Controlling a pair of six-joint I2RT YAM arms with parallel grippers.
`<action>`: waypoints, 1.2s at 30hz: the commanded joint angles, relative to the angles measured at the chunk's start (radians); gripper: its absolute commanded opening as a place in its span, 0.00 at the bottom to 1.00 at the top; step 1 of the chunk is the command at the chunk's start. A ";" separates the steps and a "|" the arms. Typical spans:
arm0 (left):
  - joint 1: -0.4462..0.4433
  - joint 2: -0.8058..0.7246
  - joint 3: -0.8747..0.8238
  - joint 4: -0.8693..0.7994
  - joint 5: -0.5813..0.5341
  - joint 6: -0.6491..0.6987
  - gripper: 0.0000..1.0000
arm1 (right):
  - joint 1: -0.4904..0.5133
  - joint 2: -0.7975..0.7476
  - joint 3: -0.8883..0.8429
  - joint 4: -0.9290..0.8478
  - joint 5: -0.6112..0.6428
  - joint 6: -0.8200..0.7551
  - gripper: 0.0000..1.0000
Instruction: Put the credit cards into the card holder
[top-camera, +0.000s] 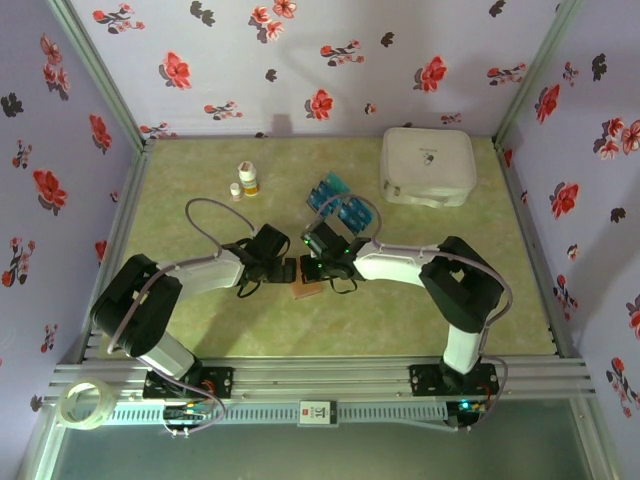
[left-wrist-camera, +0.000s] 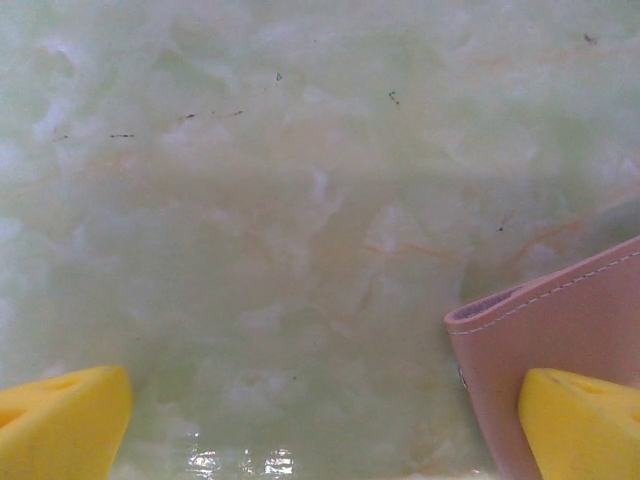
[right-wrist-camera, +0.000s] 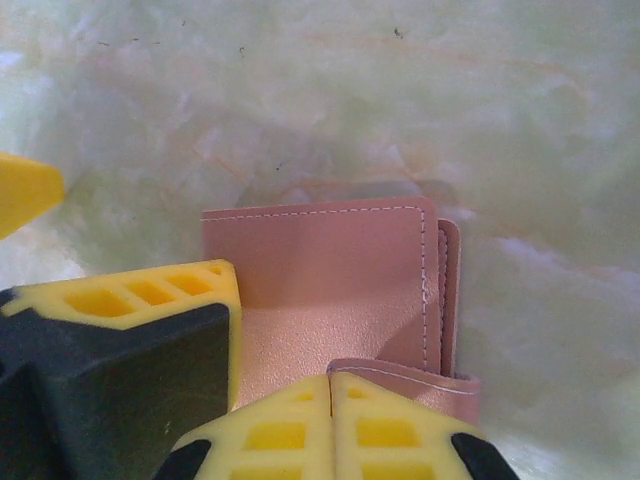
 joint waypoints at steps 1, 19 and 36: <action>-0.005 0.032 -0.032 -0.046 -0.049 0.004 1.00 | 0.006 0.027 0.020 0.014 -0.015 0.020 0.00; -0.005 0.026 -0.031 -0.049 -0.050 0.006 1.00 | 0.037 0.050 -0.087 0.046 0.000 0.048 0.00; 0.003 0.011 0.034 -0.083 -0.055 0.017 1.00 | 0.038 -0.018 -0.094 0.079 -0.009 0.093 0.22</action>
